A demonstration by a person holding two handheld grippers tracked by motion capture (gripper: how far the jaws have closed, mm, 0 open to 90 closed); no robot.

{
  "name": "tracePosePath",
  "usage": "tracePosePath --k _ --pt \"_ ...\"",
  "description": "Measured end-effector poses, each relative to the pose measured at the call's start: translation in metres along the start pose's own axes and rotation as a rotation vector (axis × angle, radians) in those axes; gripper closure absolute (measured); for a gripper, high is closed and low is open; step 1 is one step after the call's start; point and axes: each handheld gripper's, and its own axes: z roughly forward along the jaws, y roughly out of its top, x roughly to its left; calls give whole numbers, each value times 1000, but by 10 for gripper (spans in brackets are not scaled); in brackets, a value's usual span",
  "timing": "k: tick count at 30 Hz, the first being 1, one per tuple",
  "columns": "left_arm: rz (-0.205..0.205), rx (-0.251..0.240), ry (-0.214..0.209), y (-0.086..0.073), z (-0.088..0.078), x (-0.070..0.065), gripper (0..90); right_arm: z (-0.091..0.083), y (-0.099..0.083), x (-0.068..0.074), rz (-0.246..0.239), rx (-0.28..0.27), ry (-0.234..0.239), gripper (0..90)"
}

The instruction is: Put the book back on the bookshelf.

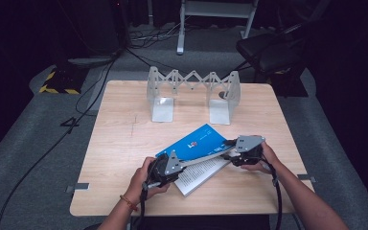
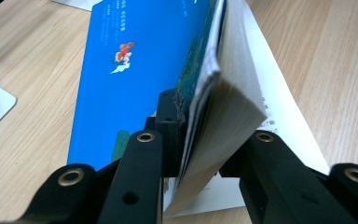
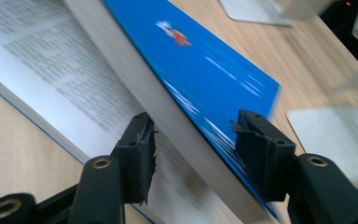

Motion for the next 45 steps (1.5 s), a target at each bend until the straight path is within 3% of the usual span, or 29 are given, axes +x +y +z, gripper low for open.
tracePosePath --k 3,5,6,7,10,13,14,15,16,17,19,21,25,26,28,31,35,37,40,42,45 --pt "-39 -20 -29 -8 -5 12 750 -4 -11 -10 52 -69 44 565" --pt "-56 -31 -40 -13 -8 20 742 -3 -9 -8 23 -75 55 606" --pt "-89 -44 -49 -18 -10 28 734 -2 -7 -7 16 -81 61 623" --pt "-89 -44 -49 -18 -10 28 716 0 -6 -5 13 -88 71 648" --pt "-150 -68 -70 -28 -16 43 670 2 -2 -1 5 -99 81 679" --pt "-148 -59 -54 -28 -20 43 618 3 3 2 -8 -99 94 705" --pt "-177 -86 -85 -27 -23 42 546 3 4 3 -8 -99 100 710" --pt "-175 -92 -79 -25 -27 40 491 3 5 4 -8 -98 99 712" --pt "-167 -93 -51 -21 -32 35 453 3 7 5 -17 -92 97 713" --pt "-162 -105 -66 -17 -36 31 405 3 8 6 -23 -86 93 714" --pt "-115 -81 -25 -10 -37 19 389 3 11 8 -30 -80 84 715" --pt "-109 -74 -26 -6 -33 13 368 3 14 10 -28 -74 74 717" --pt "-77 -32 14 -1 -25 8 385 3 19 18 -47 -55 67 729" --pt "-73 -12 50 -1 -24 7 423 3 21 20 -57 -53 64 732" --pt "-61 14 54 -5 -24 12 630 3 22 22 -56 -40 59 731" --pt "-16 45 32 -11 -25 17 685 5 24 32 -64 -31 47 729" --pt "-33 39 -8 -18 -26 24 707 7 22 30 -24 -88 72 648" --pt "-45 29 -33 -23 -26 30 711 15 15 20 30 -114 140 492" --pt "-39 20 -70 -30 -24 38 711 25 9 12 34 -114 146 583" --pt "-84 -10 -82 -35 -24 47 705 28 10 12 15 -139 158 669" --pt "-107 -18 -79 -38 -24 51 681 28 16 16 -32 -128 132 709"
